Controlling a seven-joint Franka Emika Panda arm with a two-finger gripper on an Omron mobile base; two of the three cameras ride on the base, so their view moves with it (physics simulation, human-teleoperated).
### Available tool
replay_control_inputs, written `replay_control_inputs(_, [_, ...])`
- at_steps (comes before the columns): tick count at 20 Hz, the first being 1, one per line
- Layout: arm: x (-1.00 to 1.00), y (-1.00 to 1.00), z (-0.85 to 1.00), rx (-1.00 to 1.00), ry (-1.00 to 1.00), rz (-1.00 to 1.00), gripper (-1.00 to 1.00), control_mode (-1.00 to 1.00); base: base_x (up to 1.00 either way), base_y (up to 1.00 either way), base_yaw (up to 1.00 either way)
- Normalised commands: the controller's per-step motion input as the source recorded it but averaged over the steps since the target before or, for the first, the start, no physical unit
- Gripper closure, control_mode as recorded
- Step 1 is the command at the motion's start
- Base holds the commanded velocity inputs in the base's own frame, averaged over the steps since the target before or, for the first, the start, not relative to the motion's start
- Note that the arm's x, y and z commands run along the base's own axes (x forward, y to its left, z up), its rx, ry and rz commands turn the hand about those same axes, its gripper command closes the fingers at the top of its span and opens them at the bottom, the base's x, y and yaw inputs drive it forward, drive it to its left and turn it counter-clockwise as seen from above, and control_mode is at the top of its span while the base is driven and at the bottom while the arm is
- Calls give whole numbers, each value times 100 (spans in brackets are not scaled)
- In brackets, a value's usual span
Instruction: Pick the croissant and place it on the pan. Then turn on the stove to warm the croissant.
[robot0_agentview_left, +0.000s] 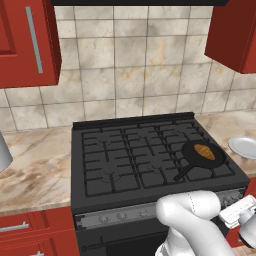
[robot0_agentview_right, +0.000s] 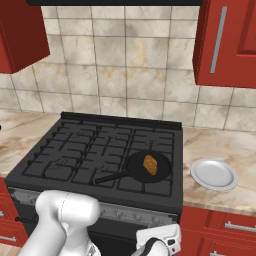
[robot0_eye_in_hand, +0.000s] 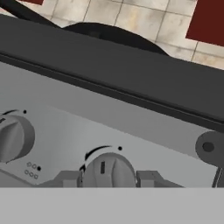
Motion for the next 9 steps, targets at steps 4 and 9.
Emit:
replay_control_inputs(4, [2,10,0,-19,0,0,100,-100,0,0,0])
replay_control_inputs(9, [6,11,0,-21,0,0,100,-100,0,0,0])
